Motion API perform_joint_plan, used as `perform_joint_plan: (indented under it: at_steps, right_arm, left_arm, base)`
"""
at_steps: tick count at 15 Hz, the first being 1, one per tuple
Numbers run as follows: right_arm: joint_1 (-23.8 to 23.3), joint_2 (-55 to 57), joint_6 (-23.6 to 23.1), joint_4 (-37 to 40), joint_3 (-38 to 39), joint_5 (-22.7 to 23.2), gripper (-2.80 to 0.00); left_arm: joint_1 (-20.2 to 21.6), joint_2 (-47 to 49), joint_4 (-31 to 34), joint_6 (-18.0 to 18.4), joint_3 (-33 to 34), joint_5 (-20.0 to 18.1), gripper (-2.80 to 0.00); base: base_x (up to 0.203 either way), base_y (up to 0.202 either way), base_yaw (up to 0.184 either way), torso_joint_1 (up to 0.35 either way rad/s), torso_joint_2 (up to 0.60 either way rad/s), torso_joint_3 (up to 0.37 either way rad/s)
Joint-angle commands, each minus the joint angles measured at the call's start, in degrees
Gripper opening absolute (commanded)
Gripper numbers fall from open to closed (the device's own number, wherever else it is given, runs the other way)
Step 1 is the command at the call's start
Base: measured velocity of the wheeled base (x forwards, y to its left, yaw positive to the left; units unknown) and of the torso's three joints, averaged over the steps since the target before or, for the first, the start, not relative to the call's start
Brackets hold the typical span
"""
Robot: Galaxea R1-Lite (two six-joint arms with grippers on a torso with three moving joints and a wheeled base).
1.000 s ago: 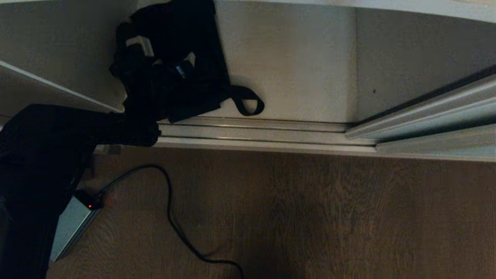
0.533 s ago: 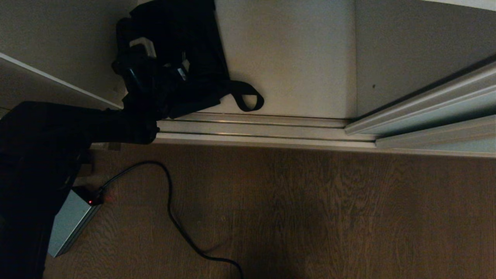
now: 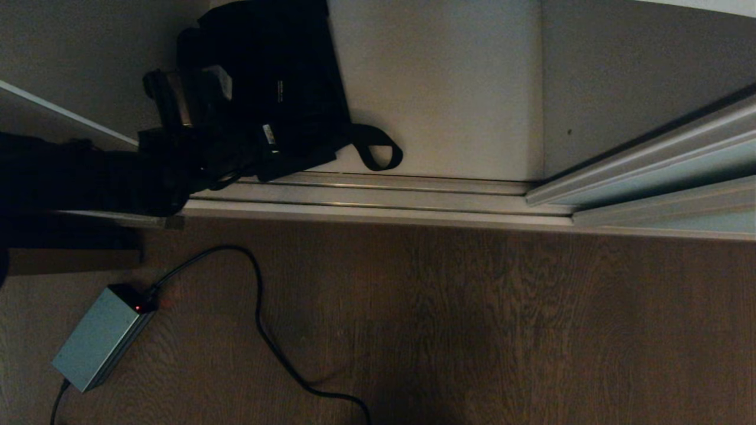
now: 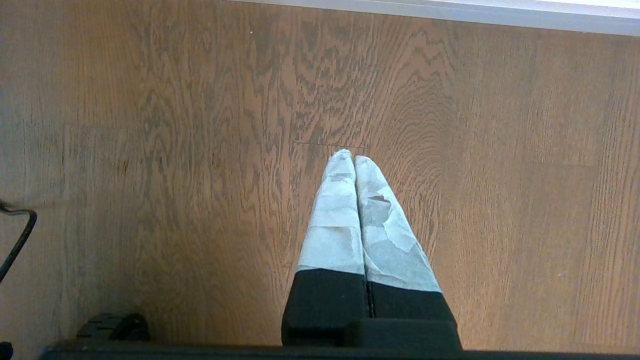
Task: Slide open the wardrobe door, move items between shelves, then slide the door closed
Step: Place the pillow on the lower shelf, then close the door
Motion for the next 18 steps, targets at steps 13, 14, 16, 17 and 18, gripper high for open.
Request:
perform_joint_plan:
  at_steps: [13,14,16,17,18]
  right_arm:
    - [0.01,-0.20,0.05,-0.02,0.00,0.00,-2.80]
    - [0.01,-0.20,0.05,-0.02,0.00,0.00,-2.80]
    - [0.01,-0.20,0.01,-0.02,0.00,-0.08,-2.80]
    - [0.01,-0.20,0.05,-0.02,0.00,0.00,-2.80]
    - [0.01,-0.20,0.00,-0.02,0.00,-0.05,-2.80]
  left_arm:
    - [10.25,-77.50,18.50,11.65,53.12,-3.03,-2.80]
    - [10.72,-81.56,18.92,13.50,56.93,-3.91,-2.80]
    - [11.30,-89.04,19.30,16.38,64.98,-6.76,-2.80]
    - [11.45,-92.48,19.48,17.02,68.22,-7.86,-2.80]
    - [11.51,-96.17,19.91,17.37,71.33,-8.51,-2.80]
  base:
    - [0.000,0.000,0.000,0.000,0.00,0.000]
    - [0.000,0.000,0.000,0.000,0.00,0.000]
    - [0.000,0.000,0.000,0.000,0.00,0.000]
    - [0.000,0.000,0.000,0.000,0.00,0.000]
    - [0.000,0.000,0.000,0.000,0.00,0.000]
